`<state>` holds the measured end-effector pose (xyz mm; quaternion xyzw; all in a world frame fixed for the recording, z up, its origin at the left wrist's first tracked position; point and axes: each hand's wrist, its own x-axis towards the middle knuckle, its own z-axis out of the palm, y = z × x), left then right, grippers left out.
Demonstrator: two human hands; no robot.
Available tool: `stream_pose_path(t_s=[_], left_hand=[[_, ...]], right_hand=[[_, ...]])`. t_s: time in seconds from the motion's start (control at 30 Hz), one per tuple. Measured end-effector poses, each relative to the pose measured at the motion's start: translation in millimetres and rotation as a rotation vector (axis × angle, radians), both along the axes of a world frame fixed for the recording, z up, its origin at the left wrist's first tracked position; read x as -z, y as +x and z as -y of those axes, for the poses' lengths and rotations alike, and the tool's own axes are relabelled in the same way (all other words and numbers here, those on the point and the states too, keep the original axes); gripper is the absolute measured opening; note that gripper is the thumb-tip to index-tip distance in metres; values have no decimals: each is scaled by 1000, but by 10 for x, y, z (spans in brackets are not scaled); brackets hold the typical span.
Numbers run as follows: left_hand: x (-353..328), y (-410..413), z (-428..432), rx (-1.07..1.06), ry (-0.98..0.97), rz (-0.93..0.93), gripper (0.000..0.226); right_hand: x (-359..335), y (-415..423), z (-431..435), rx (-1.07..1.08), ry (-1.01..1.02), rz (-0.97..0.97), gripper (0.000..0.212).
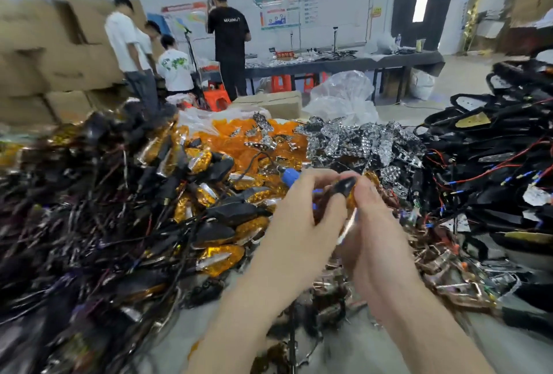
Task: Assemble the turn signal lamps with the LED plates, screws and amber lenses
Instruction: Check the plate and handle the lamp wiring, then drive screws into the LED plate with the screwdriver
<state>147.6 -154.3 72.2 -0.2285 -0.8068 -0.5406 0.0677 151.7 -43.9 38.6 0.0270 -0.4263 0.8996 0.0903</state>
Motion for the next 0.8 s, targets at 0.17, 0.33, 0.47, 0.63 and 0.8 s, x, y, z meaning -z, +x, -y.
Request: stream_pose_path(t_s=[0.17, 0.33, 0.47, 0.63, 0.8], left_hand=[[-155, 92, 513, -83, -28, -112, 34], [-306, -4, 968, -246, -132, -230, 46], [-490, -249, 1338, -331, -189, -324, 54], [-713, -770, 1785, -476, -180, -368, 44], [-1108, -1522, 2257, -677, -303, -383, 48]], right_hand=[[-380, -131, 578, -14, -28, 75, 38], [-705, -367, 1090, -20, -26, 101, 32], [-1012, -638, 1460, -25, 5, 108, 29], [-1357, -1078, 1887, -159, 178, 109, 53], [-1374, -1533, 2027, -207, 396, 59, 61]])
